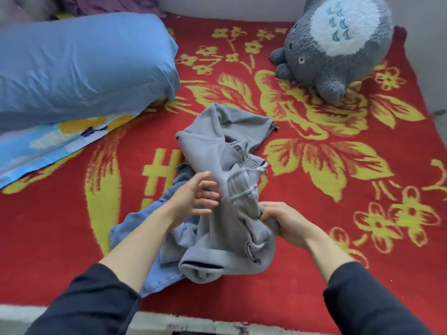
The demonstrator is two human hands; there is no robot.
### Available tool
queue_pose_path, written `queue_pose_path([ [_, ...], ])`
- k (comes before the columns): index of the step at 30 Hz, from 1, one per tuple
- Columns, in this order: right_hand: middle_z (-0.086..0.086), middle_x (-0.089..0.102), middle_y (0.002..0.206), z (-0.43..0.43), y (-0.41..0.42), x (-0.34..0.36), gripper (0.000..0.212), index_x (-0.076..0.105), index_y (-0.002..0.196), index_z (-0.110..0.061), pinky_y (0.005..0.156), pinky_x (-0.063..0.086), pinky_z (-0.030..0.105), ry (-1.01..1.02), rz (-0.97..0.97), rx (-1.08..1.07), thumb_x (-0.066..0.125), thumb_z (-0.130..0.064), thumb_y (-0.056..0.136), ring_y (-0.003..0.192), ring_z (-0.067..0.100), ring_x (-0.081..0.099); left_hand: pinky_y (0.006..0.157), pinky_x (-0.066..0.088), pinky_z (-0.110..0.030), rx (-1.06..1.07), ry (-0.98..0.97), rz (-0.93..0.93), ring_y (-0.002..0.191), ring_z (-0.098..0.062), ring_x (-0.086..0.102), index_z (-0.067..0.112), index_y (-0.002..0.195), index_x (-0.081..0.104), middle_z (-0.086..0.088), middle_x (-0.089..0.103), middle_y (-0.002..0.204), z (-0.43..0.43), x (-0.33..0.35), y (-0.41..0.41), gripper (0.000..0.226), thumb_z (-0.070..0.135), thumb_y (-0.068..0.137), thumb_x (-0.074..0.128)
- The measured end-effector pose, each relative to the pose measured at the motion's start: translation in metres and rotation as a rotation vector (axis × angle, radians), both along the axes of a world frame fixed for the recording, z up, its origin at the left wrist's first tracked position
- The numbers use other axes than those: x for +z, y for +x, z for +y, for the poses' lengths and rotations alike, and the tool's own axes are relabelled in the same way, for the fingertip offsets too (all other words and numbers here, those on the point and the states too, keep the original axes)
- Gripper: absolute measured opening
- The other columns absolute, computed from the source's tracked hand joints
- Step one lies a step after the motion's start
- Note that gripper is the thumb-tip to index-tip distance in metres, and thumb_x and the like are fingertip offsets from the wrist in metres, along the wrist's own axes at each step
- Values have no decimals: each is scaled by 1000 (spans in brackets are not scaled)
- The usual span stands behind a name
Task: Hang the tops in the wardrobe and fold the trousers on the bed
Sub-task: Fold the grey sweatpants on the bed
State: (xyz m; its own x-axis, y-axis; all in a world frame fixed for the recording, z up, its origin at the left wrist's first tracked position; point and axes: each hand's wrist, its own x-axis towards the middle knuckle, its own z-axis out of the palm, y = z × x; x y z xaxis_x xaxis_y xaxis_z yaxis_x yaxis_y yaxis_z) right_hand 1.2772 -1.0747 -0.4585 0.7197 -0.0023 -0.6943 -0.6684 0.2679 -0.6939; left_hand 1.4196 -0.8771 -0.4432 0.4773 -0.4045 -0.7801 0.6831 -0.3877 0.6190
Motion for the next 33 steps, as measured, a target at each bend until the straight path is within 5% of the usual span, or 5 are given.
queue_pose_path([
  [4, 17, 52, 83, -34, -55, 19, 38, 55, 90, 23, 70, 37, 35, -104, 36, 211, 49, 4, 57, 77, 25, 46, 66, 50, -30, -8, 117, -101, 72, -18, 58, 17, 105, 61, -5, 60, 89, -49, 21, -57, 38, 50, 92, 47],
  [16, -11, 29, 45, -186, -238, 103, 29, 40, 39, -19, 49, 21, 24, -500, 63, 628, 45, -2, 62, 47, 5, 24, 60, 48, -29, -277, 166, 18, 55, -20, 51, 13, 95, 49, -8, 49, 79, -205, 45, -259, 37, 47, 85, 59],
  [23, -6, 62, 66, -222, -308, 92, 36, 80, 75, -18, 64, 36, 28, -471, 88, 549, 55, -2, 54, 68, 10, 45, 88, 55, -46, -553, -31, 289, 102, -27, 67, 12, 116, 60, -11, 68, 112, -256, 55, -331, 55, 53, 80, 67],
  [30, 1, 74, 92, -214, -341, 69, 39, 77, 100, -10, 82, 50, 25, -156, 147, 450, 55, 12, 76, 87, 7, 64, 59, 50, -29, -726, -7, -25, 61, -16, 55, 13, 74, 55, -5, 53, 67, -237, 49, -348, 11, 20, 71, 62],
  [33, 14, 73, 93, -224, -334, 55, 27, 77, 88, -5, 72, 52, 27, -364, 247, 275, 56, 9, 78, 81, 15, 64, 51, 27, -23, -787, 28, -142, 53, -11, 32, 21, 53, 48, 1, 35, 59, -216, 45, -344, 22, 10, 71, 52],
])
